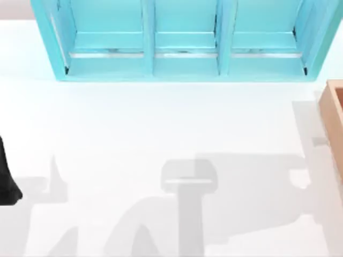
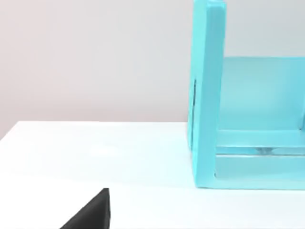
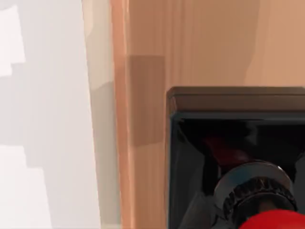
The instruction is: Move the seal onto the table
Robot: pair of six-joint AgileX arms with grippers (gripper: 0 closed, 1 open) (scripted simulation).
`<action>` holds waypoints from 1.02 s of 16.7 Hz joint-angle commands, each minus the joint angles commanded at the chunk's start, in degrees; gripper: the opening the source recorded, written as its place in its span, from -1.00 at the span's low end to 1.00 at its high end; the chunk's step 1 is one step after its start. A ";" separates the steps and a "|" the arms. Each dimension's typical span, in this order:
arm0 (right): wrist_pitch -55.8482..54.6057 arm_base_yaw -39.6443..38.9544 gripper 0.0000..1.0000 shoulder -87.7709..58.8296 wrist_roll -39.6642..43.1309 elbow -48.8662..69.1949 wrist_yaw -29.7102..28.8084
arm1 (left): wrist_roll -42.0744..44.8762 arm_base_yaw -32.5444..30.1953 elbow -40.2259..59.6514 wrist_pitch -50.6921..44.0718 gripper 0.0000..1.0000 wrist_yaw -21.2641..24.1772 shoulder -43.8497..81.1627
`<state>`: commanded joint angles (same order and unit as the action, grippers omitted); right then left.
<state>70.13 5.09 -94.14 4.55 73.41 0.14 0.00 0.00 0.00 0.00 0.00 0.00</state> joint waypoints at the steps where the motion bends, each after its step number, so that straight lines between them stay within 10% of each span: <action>1: 3.95 -3.31 -1.00 0.63 -3.34 2.77 0.01 | 0.00 0.00 0.00 0.00 1.00 0.00 0.00; 17: 10.12 -19.93 -1.00 -6.07 -20.37 17.26 -0.04 | 0.00 0.00 0.00 0.00 1.00 0.00 0.00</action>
<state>80.25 -14.84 -100.21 -15.82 90.67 0.10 0.00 0.00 0.00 0.00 0.00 0.00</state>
